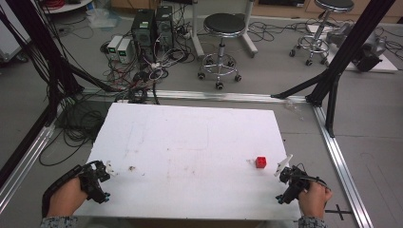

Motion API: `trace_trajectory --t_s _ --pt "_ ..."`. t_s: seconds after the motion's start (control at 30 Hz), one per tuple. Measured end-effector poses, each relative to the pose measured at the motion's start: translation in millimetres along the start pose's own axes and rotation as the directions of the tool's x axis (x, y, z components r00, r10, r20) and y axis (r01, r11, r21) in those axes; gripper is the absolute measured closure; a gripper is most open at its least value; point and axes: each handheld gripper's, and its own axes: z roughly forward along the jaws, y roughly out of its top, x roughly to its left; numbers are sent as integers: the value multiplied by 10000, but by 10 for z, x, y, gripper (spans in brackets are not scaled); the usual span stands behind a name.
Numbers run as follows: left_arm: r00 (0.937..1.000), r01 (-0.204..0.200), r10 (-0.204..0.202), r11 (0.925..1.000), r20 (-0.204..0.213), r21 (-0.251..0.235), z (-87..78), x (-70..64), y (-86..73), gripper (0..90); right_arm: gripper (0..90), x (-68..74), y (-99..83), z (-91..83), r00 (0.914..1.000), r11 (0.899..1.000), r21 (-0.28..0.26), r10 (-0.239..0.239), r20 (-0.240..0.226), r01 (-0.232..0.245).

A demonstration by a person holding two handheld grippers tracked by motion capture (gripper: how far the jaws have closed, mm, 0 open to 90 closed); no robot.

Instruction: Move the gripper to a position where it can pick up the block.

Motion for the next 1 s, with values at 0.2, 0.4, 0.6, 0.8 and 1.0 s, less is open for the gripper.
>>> trace_trajectory --t_s 0.2,0.4,0.6,0.8,1.0 --pt "10000 24 -24 10000 -28 12 -6 7 -8 213 78 -165 44 -22 9993 9993 -26 -373 -39 373" --pt "9999 -98 98 10000 93 -11 -2 7 -4 214 78 -306 87 -9 9965 9961 310 -831 -18 831" --pt "9999 -74 75 10000 115 -27 0 1 -3 214 78 -450 164 -23 9912 9896 565 -1313 -166 1320" --pt "9997 -93 94 10000 219 -17 5 -2 -8 214 78 -578 225 -52 9845 9833 503 -1741 -198 1749" --pt "9998 -61 62 10000 212 -53 5 -1 -11 215 78 -647 339 -77 9667 9625 1017 -2549 224 2515"
